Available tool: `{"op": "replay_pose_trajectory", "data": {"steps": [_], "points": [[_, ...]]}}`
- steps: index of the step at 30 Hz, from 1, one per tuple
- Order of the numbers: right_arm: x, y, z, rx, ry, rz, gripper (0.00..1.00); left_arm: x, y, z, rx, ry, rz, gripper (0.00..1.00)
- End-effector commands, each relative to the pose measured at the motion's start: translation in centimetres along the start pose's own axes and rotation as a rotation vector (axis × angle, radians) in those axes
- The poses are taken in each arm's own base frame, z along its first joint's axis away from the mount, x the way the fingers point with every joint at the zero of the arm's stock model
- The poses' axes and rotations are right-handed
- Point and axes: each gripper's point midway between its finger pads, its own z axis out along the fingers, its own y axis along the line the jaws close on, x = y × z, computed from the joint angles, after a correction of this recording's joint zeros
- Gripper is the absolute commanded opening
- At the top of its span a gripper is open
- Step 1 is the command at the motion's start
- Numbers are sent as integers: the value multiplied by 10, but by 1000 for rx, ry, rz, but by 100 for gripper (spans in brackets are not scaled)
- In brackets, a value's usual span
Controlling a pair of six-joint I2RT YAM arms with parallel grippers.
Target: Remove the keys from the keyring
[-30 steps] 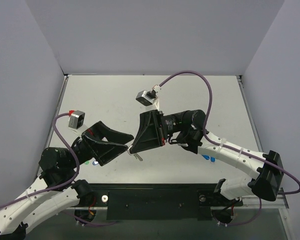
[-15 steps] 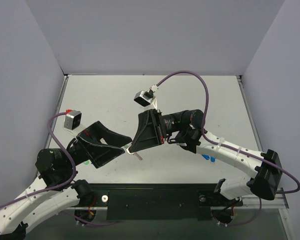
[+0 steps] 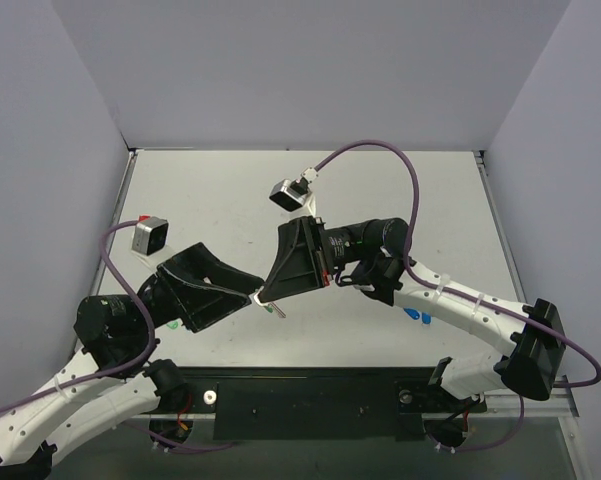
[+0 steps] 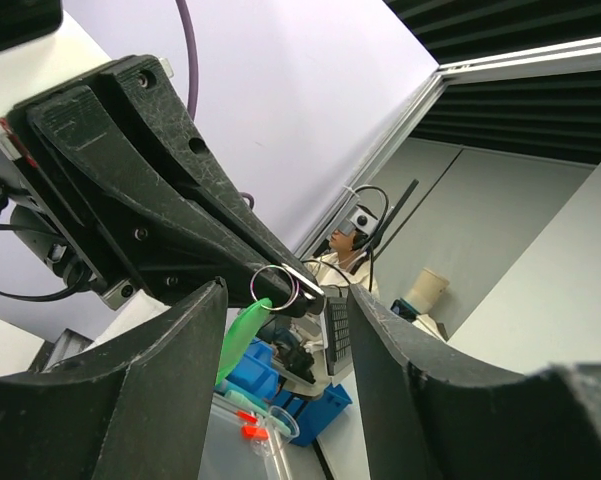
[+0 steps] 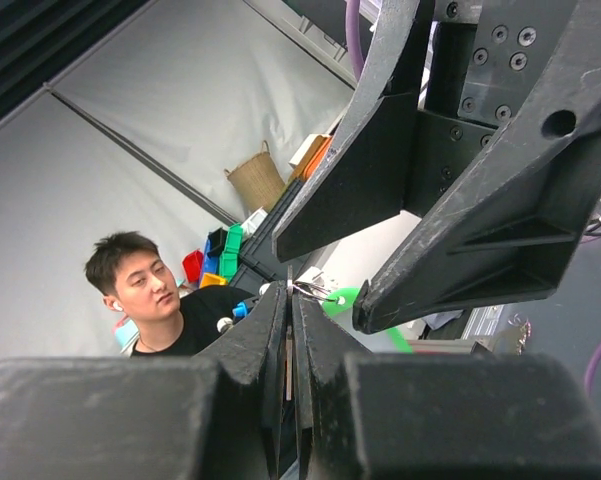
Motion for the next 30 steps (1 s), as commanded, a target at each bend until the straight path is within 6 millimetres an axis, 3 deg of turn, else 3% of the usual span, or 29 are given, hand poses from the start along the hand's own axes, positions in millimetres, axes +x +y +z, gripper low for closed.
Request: {"op": "replay_pose_trajectory", "data": {"steps": [1,15,20,25,30], "points": [[8,73,-7,-249,8,-347,0,-3,-26,3,97,13,-15,60],[0,75,-9,-247,-17,-350,0,7,-23,0,90,62,-30,43],[1,74,-9,-247,-22,-345,0,5,-19,4,67,60,-16,31],[4,70,-11,-239,-28,-334,0,2,-4,10,-12,59,14,10],[10,69,-12,-241,-30,-321,0,-1,0,15,-26,51,26,1]]}}
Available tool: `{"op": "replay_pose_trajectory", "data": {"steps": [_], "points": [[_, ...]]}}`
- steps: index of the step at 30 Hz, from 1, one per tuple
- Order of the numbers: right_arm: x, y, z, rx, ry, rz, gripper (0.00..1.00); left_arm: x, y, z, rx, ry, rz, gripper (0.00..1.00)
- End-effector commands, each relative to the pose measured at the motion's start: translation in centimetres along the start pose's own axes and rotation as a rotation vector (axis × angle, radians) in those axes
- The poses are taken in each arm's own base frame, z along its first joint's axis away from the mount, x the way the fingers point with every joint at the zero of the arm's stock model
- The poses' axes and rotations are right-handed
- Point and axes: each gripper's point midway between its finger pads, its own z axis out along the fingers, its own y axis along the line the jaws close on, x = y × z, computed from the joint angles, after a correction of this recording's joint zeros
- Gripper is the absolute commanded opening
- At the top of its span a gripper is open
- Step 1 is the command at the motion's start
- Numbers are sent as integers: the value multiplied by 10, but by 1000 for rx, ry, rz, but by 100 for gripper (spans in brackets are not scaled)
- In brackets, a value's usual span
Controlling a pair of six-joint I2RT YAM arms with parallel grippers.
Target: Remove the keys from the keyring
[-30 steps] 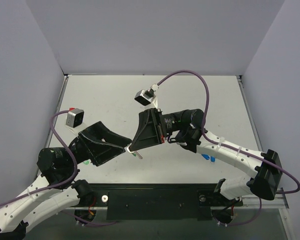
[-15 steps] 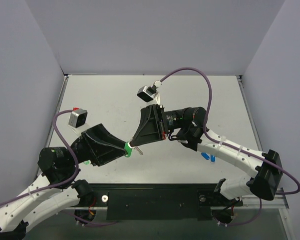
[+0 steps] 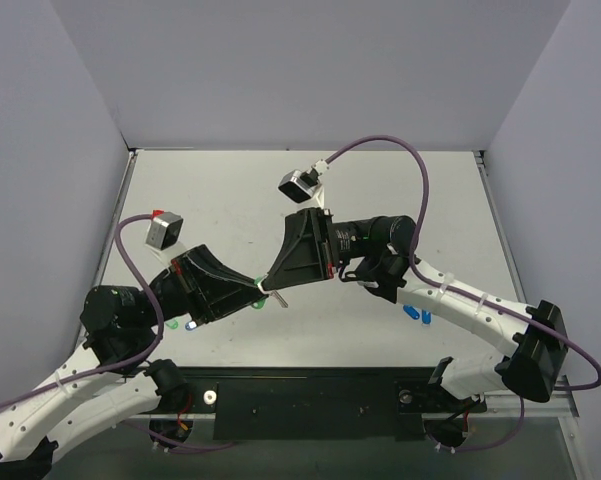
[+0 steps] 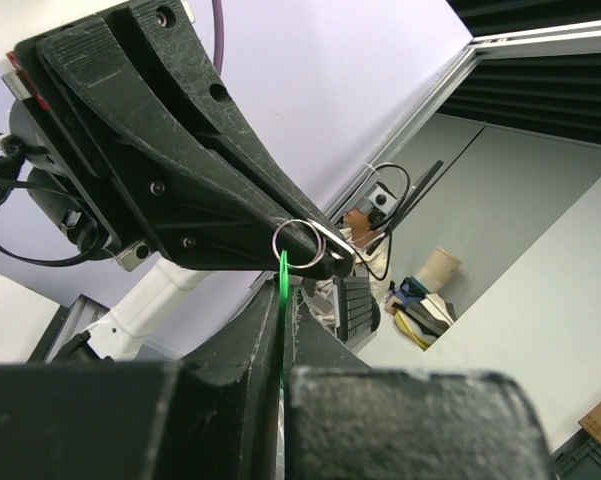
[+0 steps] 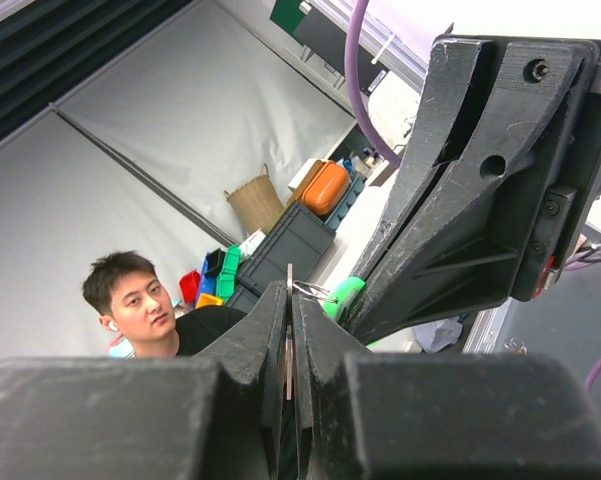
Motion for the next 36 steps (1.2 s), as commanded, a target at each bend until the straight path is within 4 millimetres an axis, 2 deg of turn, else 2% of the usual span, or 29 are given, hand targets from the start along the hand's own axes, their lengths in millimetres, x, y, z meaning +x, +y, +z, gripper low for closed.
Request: {"op": "replay_pose_trajectory", "data": {"steps": [1,8,9,17,25,28,30,36], "points": [[22,63,-9,-240,16,-293,0,-12,-10,7,6,-26,51,0],[34,55,-12,-211,7,-282,0,-19,-17,5,-46,-22,114,0],[36,55,-12,-200,5,-292,0,-17,-12,4,-70,-9,123,0],[57,24,-8,-46,30,-310,0,-19,-23,-2,-95,12,173,0],[57,13,-7,21,18,-318,0,-21,-33,-7,-86,5,187,0],[56,-4,-9,104,15,-320,0,-22,-37,-12,-93,1,197,0],[61,-2,-10,114,24,-331,0,-23,-40,-14,-93,-2,208,0],[71,-5,-10,162,65,-339,0,-11,-33,-19,-134,80,214,0]]}}
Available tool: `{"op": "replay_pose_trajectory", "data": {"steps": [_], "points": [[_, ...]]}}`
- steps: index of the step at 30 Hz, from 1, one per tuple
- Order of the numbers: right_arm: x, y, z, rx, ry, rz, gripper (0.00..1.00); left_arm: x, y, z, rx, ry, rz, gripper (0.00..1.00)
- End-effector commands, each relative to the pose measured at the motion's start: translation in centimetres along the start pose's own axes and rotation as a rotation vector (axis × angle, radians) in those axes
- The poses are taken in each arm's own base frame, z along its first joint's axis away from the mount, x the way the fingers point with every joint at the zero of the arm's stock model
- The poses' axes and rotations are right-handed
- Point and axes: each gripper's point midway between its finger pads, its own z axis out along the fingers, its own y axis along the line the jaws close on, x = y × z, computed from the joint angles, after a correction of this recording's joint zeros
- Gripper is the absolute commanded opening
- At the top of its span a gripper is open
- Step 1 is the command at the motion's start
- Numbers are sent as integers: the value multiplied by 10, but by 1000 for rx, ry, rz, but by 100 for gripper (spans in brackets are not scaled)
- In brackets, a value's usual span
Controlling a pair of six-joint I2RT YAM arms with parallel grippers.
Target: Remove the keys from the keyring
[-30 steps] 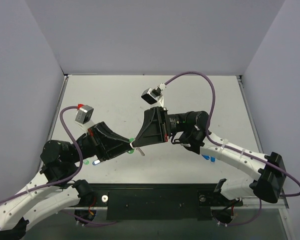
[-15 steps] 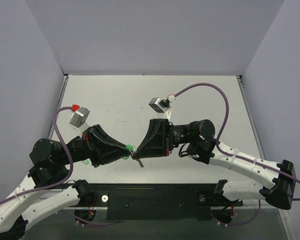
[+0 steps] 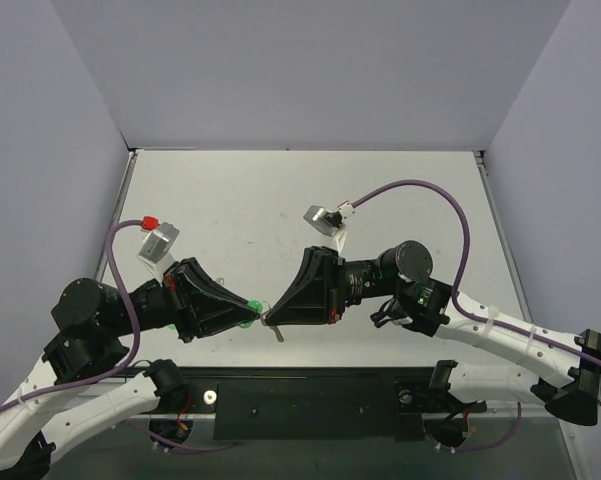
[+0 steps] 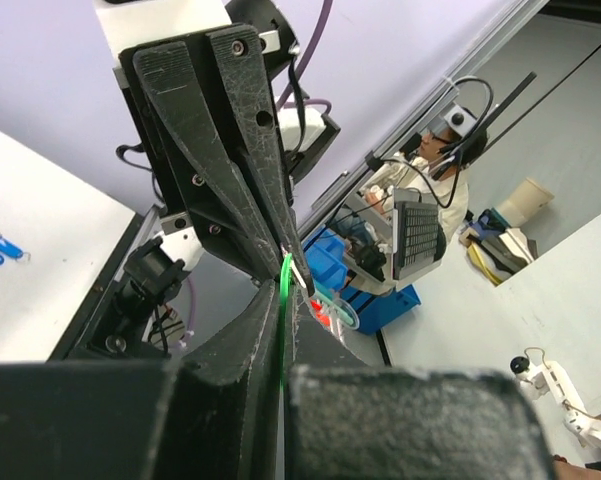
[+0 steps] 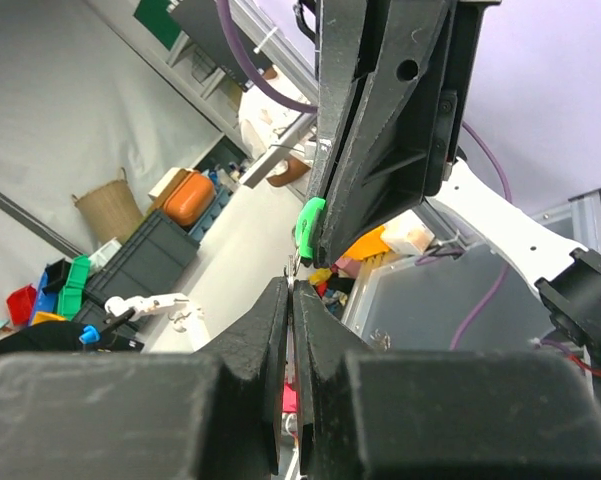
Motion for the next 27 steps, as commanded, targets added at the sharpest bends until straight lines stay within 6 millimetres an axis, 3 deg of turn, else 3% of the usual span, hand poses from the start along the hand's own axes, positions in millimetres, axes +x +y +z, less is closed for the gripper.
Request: {"op": "replay_pose_trajectory", "data": {"steps": [1,5,15,18,27], "points": [[21,26,-6,-57,120,-92,0,-28,-28,-6,35,-82,97,0],[26,24,-4,-29,150,-93,0,-18,-23,-3,34,-27,86,0],[39,14,0,8,202,-81,0,-17,-22,-4,31,-24,89,0],[40,13,0,18,209,-81,0,-15,-21,-4,38,-26,85,15],[43,10,1,36,228,-82,0,-17,-31,-5,96,-47,73,24]]}}
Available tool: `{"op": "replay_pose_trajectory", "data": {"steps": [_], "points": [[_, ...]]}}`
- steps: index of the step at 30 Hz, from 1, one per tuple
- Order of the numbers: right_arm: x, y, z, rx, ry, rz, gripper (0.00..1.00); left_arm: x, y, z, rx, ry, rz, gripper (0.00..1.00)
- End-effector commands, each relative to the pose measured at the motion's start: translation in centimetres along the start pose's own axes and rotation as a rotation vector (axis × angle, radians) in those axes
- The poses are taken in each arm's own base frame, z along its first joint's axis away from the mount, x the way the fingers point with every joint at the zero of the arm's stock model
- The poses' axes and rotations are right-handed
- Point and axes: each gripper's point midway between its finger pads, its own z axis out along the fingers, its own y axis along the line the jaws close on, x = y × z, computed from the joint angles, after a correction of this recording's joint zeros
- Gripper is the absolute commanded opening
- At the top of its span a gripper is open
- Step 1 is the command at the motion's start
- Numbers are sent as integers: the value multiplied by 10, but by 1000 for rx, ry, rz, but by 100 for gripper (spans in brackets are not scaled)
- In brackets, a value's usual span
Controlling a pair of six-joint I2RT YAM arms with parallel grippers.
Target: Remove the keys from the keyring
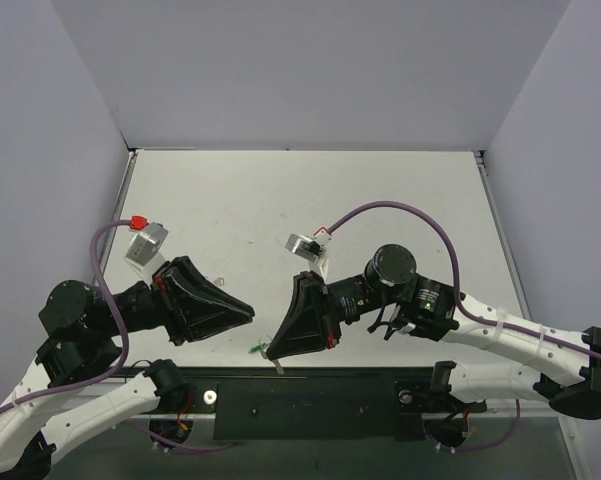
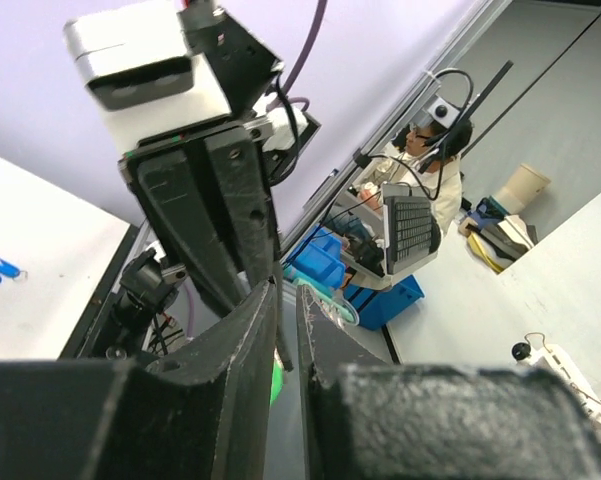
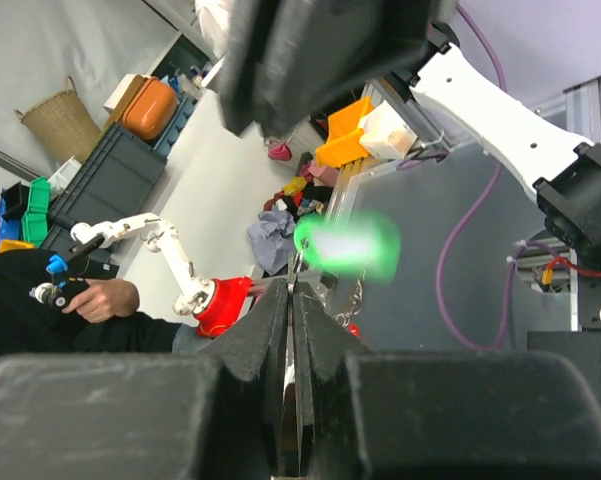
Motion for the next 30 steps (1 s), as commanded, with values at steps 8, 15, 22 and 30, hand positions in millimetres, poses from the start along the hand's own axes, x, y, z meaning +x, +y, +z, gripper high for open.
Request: {"op": "replay_pose_trajectory", "data": {"steps": [8,15,22,30], "points": [[-5,18,-1,-32,20,-67,0,-11,-13,2,64,-49,17,31],[-3,19,-1,-17,45,-75,0,3,2,-5,25,-36,-24,49],[-4,18,1,-3,57,-84,0,10,5,-11,23,-43,-45,51],[-4,11,3,26,72,-90,0,15,8,-10,32,-37,-75,50]]}}
